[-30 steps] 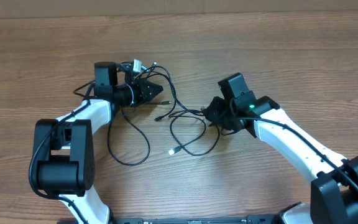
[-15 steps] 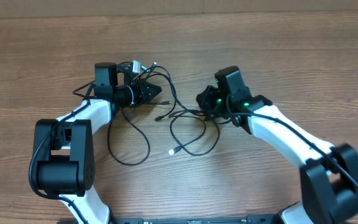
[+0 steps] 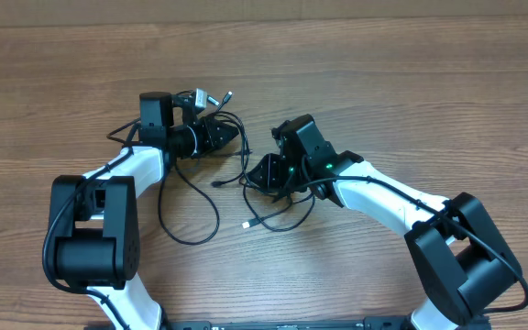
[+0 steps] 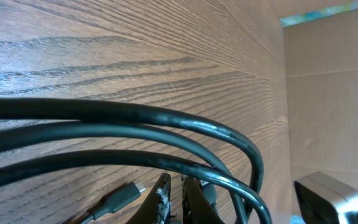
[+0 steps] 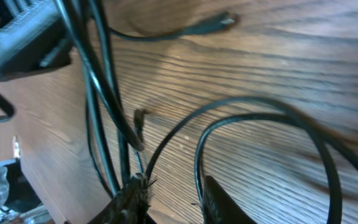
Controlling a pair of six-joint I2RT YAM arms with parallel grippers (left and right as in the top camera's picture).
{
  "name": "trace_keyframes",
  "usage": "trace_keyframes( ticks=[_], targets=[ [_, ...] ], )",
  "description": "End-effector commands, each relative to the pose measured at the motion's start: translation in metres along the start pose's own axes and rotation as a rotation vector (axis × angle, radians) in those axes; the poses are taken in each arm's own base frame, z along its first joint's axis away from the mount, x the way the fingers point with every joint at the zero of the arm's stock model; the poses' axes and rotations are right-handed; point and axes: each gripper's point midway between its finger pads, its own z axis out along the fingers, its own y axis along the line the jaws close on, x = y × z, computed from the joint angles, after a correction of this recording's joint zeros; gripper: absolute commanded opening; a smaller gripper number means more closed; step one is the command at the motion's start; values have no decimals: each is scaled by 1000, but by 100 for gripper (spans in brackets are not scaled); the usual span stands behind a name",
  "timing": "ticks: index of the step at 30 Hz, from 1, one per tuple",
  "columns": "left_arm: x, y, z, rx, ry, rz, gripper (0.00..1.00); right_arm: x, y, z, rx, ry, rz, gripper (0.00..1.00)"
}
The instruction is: Untangle cables
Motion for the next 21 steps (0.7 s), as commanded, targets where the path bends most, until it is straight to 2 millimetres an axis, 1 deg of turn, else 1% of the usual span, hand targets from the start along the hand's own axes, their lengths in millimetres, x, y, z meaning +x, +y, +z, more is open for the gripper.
trace_keyframes(
  ticks=[1,10,15,17,19,21],
  targets=[
    [-6,-6,-6,0,-24,31,9,-6,11,-3,-34,-11,-49,33],
    [-6,-6,-6,0,-24,31,10,-1,17,1,-37,-10,-71,36],
    [-6,-6,-6,0,-24,31,10,-11,12,2,20,-75,-84,39],
    [-6,-6,-6,0,-24,31,10,-15,15,2,12,-96,-93,39],
    [-6,-6,-6,0,-24,31,11,-20,19,1,-6,-116,-104,38],
    [-6,-6,-6,0,-24,31,11,-27,23,0,-13,-148,-114,33]
  ],
)
